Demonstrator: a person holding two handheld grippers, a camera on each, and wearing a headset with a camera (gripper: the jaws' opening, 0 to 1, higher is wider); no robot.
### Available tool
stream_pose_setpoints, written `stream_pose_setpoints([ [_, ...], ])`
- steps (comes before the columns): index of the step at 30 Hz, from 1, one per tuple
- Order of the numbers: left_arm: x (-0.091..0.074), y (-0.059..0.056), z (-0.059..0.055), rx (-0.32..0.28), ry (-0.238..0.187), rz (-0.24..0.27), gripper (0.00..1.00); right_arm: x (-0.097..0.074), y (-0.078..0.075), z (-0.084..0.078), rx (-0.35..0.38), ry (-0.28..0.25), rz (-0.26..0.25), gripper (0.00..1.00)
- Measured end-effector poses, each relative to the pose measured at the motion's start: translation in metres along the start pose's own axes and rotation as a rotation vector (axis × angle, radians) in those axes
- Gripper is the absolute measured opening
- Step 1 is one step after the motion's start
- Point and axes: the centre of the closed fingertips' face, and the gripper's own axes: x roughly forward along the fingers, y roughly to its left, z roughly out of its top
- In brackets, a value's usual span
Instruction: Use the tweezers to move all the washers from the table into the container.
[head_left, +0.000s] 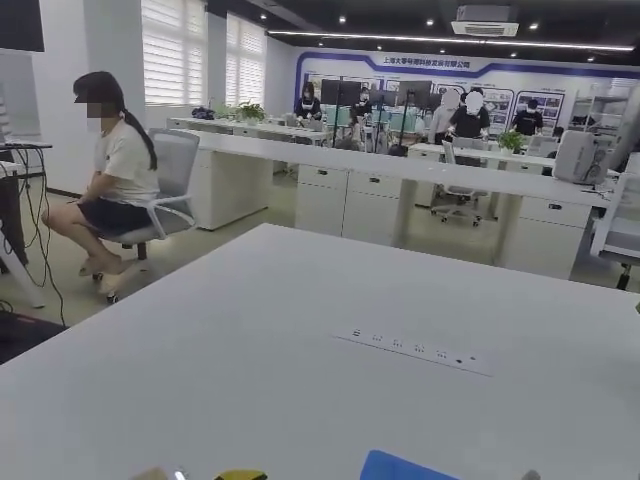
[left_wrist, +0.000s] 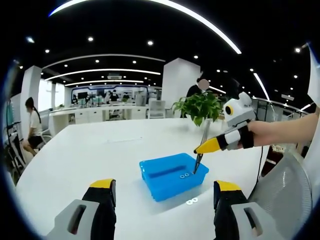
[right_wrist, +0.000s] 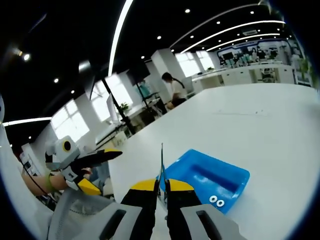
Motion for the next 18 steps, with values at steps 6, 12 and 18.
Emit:
stream_pose_setpoints([
  [6, 0.0, 0.0, 0.0, 0.0, 0.0, 0.001, 0.81, 0.004, -0.011, 0.006, 0.018, -0.009, -0.011, 0.03],
  [12, 0.0, 0.0, -0.001, 0.0, 0.003, 0.001, 0.81, 0.01, -0.025, 0.005, 0.035, 0.008, -0.03, 0.03],
  [18, 0.0, 0.0, -0.001, 0.004, 0.005, 0.0, 0.81, 0.017, -0.039, 0.005, 0.054, 0.02, -0.047, 0.03],
])
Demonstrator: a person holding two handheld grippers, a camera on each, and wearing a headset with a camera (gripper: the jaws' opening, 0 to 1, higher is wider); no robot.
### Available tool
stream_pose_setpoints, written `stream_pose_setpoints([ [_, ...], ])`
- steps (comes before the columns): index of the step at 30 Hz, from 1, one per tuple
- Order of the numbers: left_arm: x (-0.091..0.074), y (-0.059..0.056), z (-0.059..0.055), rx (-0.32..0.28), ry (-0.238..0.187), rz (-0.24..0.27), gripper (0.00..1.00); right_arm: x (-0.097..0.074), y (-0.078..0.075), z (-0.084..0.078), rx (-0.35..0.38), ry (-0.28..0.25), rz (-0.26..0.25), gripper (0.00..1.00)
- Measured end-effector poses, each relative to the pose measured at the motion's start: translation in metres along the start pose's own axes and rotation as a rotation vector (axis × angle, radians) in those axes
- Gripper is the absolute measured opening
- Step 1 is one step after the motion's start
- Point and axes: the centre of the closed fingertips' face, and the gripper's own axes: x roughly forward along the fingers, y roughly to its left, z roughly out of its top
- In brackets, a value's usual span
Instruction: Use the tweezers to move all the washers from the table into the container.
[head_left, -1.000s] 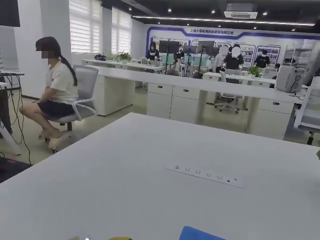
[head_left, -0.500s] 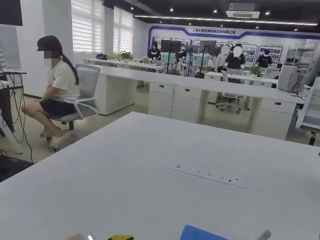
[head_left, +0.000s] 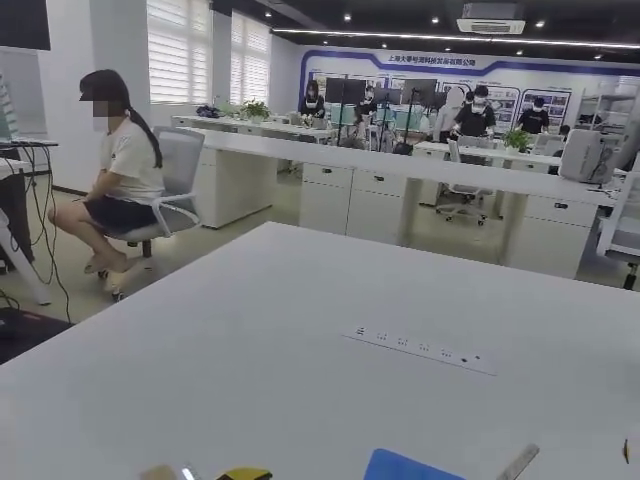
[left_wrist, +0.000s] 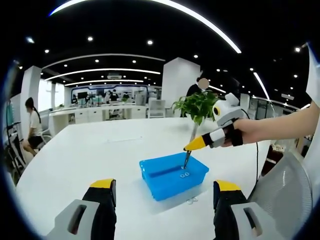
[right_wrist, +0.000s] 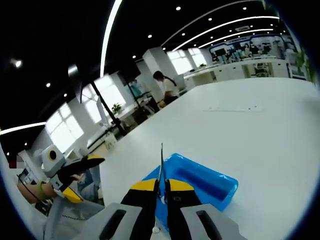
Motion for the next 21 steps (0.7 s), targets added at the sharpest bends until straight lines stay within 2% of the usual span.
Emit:
stream_pose_setpoints([
  [9, 0.0, 0.001, 0.0, 0.001, 0.004, 0.003, 0.8, 0.017, -0.022, -0.007, 0.033, 0.026, -0.044, 0.03],
  [16, 0.0, 0.001, -0.001, 0.002, 0.006, 0.005, 0.8, 0.028, -0.028, -0.014, 0.007, 0.072, -0.056, 0.03],
  [21, 0.0, 0.0, -0.002, 0.005, 0.012, 0.002, 0.8, 0.029, -0.032, -0.022, -0.036, 0.113, -0.063, 0.03],
])
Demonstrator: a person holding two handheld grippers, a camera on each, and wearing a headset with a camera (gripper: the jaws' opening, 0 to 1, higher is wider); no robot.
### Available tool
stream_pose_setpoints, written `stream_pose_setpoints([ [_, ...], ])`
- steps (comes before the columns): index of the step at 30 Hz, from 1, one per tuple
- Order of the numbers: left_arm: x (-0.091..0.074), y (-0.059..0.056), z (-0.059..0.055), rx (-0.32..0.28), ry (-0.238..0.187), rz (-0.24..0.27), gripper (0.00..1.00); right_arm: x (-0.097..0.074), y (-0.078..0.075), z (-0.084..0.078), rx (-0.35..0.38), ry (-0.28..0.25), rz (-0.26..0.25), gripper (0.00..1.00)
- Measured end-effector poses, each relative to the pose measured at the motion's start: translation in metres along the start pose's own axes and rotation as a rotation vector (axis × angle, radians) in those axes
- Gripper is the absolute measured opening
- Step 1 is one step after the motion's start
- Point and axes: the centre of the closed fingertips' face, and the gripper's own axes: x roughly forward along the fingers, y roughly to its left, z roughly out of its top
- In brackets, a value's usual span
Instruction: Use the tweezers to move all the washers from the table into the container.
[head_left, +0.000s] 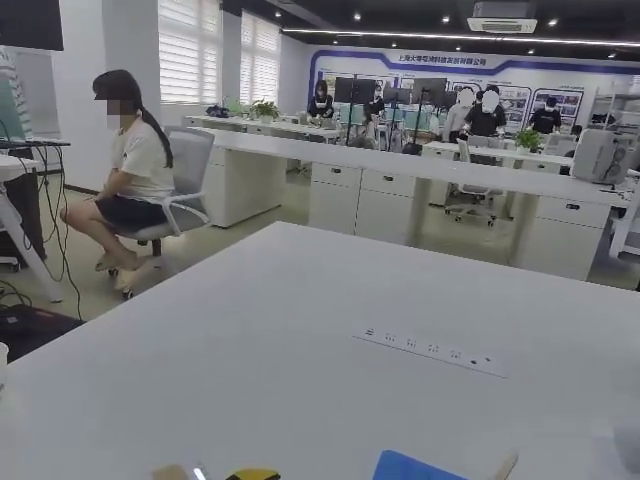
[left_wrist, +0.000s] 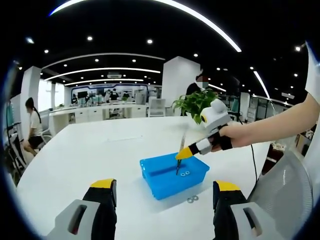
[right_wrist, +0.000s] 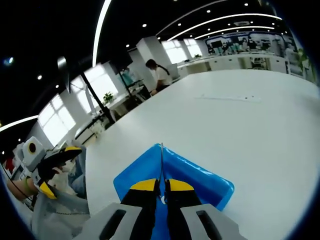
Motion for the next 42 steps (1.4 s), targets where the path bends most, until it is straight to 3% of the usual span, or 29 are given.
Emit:
stream_pose_setpoints([
  [10, 0.002, -0.002, -0.002, 0.01, 0.014, -0.008, 0.8, 0.005, -0.003, -0.011, -0.112, 0.054, -0.017, 0.03],
  [20, 0.003, -0.001, -0.005, 0.016, 0.025, -0.01, 0.8, 0.006, -0.005, -0.011, -0.198, 0.058, -0.031, 0.04],
  [28, 0.004, 0.0, -0.006, 0.018, 0.028, -0.008, 0.79, -0.006, -0.002, -0.001, -0.207, 0.012, -0.036, 0.04],
  [37, 0.004, -0.001, -0.007, 0.021, 0.031, -0.012, 0.79, -0.027, 0.019, 0.015, -0.203, -0.08, -0.015, 0.04],
  [42, 0.004, -0.001, -0.006, 0.02, 0.028, -0.013, 0.79, -0.034, 0.033, 0.016, -0.216, -0.098, 0.007, 0.04],
])
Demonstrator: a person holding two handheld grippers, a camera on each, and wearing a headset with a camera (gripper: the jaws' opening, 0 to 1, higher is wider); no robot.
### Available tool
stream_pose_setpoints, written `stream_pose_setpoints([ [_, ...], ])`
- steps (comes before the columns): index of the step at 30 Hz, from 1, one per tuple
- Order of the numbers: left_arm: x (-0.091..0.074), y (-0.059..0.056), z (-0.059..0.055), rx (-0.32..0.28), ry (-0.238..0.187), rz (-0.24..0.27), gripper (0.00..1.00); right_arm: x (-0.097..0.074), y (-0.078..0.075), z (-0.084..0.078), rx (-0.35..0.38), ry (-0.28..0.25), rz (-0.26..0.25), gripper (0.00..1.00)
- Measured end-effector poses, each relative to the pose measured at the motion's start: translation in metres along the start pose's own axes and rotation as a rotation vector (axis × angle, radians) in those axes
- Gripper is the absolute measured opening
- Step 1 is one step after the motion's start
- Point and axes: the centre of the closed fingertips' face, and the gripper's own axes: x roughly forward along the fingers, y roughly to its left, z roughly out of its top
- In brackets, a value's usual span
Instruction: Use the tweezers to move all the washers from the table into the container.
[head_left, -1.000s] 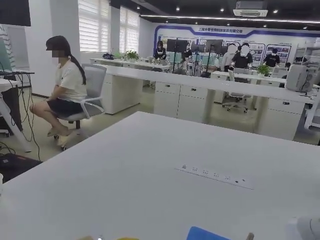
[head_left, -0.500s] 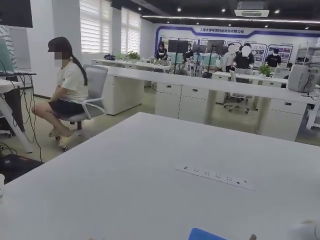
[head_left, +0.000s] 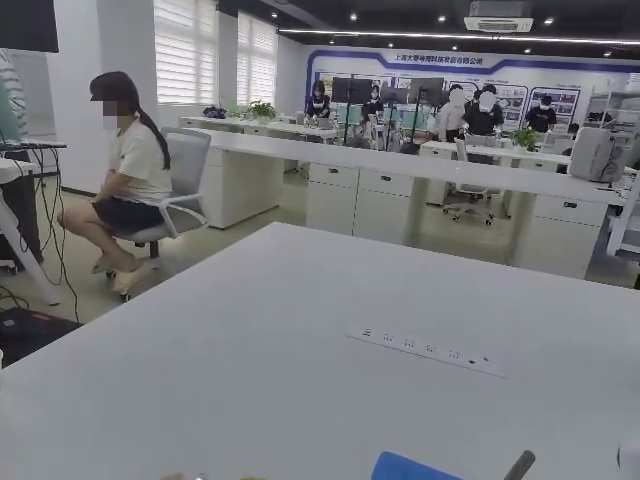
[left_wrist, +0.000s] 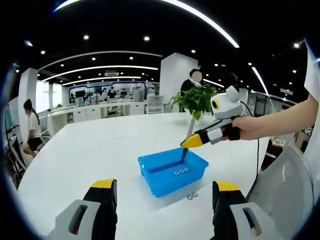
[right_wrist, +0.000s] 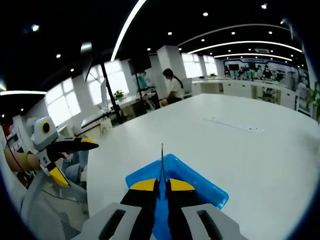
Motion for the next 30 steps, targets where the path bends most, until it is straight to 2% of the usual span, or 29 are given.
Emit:
stream_pose_setpoints([
  [9, 0.0, -0.001, -0.001, 0.005, 0.006, -0.004, 0.79, -0.007, 0.03, 0.003, -0.004, -0.03, 0.056, 0.04],
  [13, 0.0, -0.002, -0.001, 0.007, 0.008, -0.006, 0.78, -0.005, 0.044, -0.003, -0.006, -0.022, 0.093, 0.04],
  [17, 0.0, -0.002, -0.002, 0.009, 0.011, -0.008, 0.78, -0.001, 0.054, -0.016, -0.004, 0.008, 0.128, 0.04],
  [22, 0.001, -0.002, -0.002, 0.009, 0.014, -0.009, 0.78, 0.003, 0.06, -0.031, 0.009, 0.045, 0.145, 0.04],
  [30, 0.0, -0.003, -0.003, 0.008, 0.019, -0.012, 0.78, 0.007, 0.058, -0.054, -0.02, 0.118, 0.135, 0.04],
])
